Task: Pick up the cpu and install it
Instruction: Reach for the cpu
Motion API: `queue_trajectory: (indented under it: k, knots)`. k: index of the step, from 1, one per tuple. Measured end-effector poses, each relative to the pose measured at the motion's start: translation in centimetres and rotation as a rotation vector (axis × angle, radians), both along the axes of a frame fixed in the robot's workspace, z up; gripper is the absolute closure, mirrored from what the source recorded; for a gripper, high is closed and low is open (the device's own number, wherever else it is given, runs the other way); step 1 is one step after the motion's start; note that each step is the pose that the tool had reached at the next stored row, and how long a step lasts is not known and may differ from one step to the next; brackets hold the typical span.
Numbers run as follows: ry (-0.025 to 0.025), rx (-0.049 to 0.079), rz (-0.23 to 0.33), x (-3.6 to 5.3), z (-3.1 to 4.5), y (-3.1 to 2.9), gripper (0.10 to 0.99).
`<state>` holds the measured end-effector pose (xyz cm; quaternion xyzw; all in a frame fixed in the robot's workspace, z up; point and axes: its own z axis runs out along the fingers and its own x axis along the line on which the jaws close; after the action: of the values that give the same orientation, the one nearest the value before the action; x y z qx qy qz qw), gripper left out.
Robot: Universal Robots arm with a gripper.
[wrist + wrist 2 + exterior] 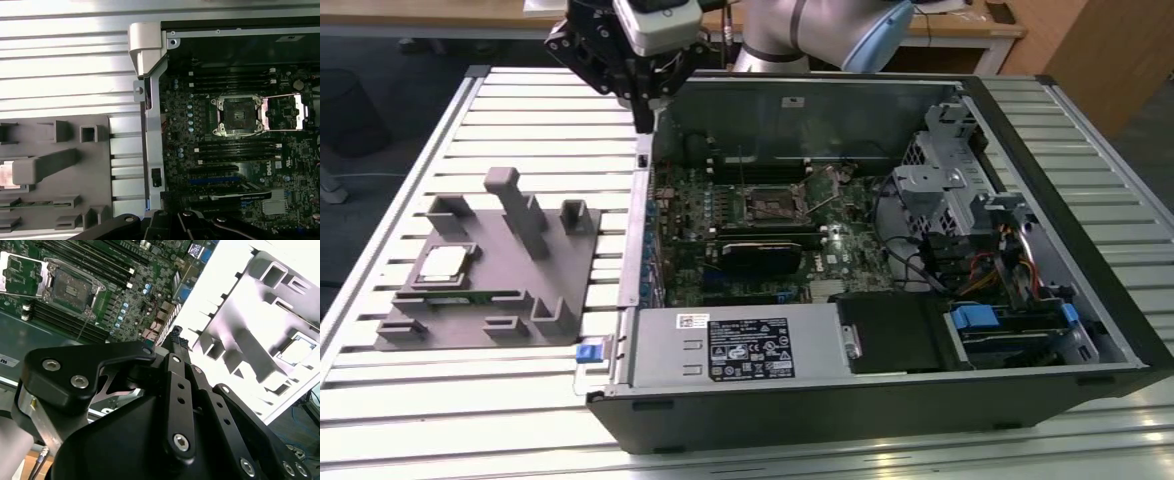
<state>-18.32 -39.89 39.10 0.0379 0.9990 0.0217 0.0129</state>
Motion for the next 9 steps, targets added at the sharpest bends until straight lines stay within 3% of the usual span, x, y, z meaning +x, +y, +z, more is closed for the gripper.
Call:
queue_trajectory:
  k: [9]
  knots:
    - [0.0000, 0.000, 0.000, -0.91, -0.03, 0.01, 0.980]
